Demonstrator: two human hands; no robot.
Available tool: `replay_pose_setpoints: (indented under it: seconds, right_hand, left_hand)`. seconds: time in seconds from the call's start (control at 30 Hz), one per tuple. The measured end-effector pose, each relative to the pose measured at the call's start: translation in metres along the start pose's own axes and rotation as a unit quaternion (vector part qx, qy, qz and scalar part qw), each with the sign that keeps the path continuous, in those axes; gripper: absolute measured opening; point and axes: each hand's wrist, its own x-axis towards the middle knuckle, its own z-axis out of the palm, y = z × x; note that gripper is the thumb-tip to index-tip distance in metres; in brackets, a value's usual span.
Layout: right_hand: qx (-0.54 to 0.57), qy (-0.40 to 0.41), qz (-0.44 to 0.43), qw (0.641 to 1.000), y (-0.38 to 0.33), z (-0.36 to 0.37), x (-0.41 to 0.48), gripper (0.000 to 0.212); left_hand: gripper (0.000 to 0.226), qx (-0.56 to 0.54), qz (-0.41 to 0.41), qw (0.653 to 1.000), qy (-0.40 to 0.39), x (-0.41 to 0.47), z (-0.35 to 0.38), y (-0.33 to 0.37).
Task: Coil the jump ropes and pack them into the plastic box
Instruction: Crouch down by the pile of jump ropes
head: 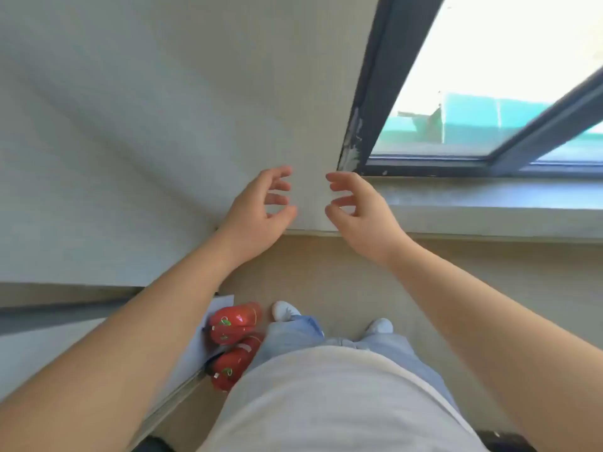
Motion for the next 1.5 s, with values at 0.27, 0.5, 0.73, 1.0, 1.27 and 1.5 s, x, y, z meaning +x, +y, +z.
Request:
replay_pose_setpoints:
  seconds: [0.27, 0.5, 0.73, 1.0, 1.27, 1.5]
  right_hand:
    - [0.076, 0.207, 0.143, 0.965, 0.105, -0.137, -0.12, 0.046]
    - [0.11, 0.354, 0.211, 0.904, 0.185, -0.235, -0.238, 0.044]
    - [0.151, 0.462, 0.255, 0.836, 0.231, -0.292, -0.296, 0.042]
    - [0.169, 0.541, 0.332, 0.754, 0.286, -0.36, -0.329, 0.043]
    - [0.183, 0.606, 0.379, 0.675, 0.359, -0.479, -0.286, 0.044]
    - [0.174, 0.624, 0.409, 0.643, 0.4, -0.582, -0.255, 0.045]
  left_hand:
    - [0.046, 0.059, 0.087, 0.975, -0.196, 0.032, 0.178, 0.099]
    - [0.047, 0.078, 0.181, 0.932, -0.304, 0.021, 0.343, 0.193]
    - [0.047, 0.111, 0.244, 0.874, -0.405, 0.01, 0.461, 0.26]
    - [0.045, 0.125, 0.267, 0.818, -0.494, 0.037, 0.59, 0.316]
    - [0.044, 0.126, 0.284, 0.757, -0.575, 0.126, 0.73, 0.39]
    - [0.045, 0.157, 0.292, 0.723, -0.606, 0.196, 0.822, 0.451]
